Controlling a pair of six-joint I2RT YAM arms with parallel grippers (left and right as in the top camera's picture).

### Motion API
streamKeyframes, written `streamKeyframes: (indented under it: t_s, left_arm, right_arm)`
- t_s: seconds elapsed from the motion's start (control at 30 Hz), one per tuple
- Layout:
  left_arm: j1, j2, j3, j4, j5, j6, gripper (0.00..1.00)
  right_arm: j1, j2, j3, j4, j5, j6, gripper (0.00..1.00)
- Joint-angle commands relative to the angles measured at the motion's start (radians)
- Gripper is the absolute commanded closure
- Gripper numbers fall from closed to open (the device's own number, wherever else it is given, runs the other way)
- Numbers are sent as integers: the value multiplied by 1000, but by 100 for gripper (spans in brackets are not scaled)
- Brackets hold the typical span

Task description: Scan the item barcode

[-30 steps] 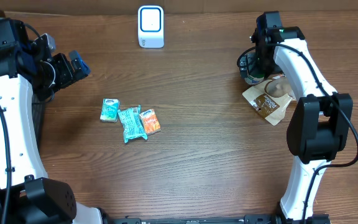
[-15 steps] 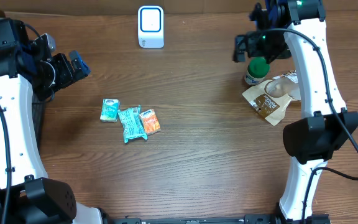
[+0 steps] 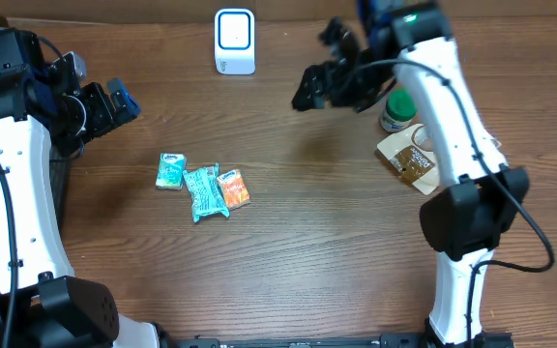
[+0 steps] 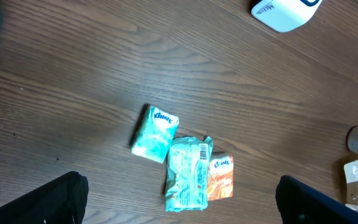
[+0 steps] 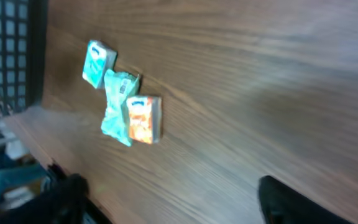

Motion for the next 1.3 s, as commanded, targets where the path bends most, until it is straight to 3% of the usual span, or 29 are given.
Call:
streamKeyframes:
  t_s: [0.0,0.5,0.73,0.8,0.9,0.97,1.07,1.27]
  left_arm:
    - [-7,3,2,2,-2,13,0]
    - [-7,3,2,1,-2,13,0]
    - [-7,3,2,2,-2,13,1]
    - [-7,3,2,2,-2,13,0]
    - [-7,3,2,2,-2,13,0]
    - [-7,3,2,2,-2,13,0]
    - [-7,3,2,1,-2,13,1]
    - [-7,3,2,2,-2,13,1]
  right_arm:
    - [64,-14,-114,67,15,83,18]
    - [312,-14,-580,601,86,394,43]
    - [399,-14,-645,703,238,500,55]
    - [409,-14,-652,707,270,524,63]
    - [409,-14,-652,706,270,525,76]
    - [407,-14,-652,702,270,525,90]
    - [370,-20,-628,629,268,476,96]
    - [285,-61,-582,516,176,237,96]
